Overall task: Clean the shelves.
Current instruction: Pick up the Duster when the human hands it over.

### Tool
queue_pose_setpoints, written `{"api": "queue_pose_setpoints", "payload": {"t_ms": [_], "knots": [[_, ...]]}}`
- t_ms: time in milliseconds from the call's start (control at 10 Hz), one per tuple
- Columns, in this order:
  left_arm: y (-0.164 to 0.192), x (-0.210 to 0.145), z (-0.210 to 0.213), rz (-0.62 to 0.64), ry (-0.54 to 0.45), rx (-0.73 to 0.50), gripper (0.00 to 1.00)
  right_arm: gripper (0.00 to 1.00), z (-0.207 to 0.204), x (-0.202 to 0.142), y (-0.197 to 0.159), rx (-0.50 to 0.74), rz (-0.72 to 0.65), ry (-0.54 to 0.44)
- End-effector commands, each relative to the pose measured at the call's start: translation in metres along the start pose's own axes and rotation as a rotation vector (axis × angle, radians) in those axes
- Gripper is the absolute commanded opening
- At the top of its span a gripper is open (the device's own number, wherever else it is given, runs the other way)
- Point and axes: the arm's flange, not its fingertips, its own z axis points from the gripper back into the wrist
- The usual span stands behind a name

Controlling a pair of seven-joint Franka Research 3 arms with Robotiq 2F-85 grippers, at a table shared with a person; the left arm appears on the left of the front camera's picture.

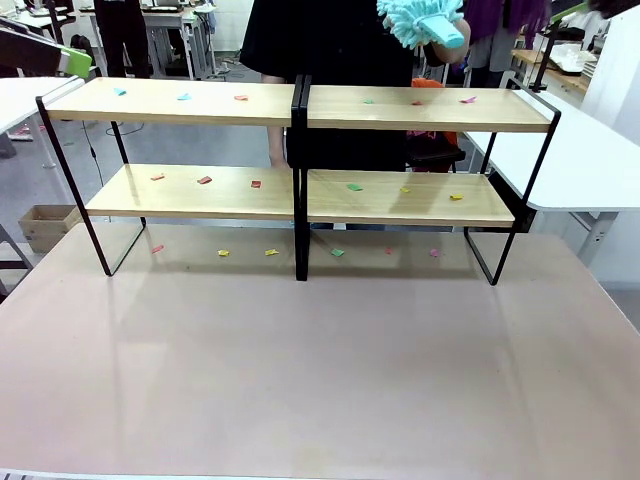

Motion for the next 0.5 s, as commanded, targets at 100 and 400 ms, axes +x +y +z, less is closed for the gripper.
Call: {"api": "queue_pose_setpoints", "payload": {"t_ms": [100, 400], "knots": [[0.000, 0.000, 0.000, -0.001, -0.004, 0.000, 1.00, 1.00, 0.000, 0.000, 0.000, 0.000, 0.000, 0.000], [0.000, 0.000, 0.000, -0.001, -0.004, 0.000, 1.00, 1.00, -0.049, 0.040, -0.035, 0.104, -0.329, -0.017]]}}
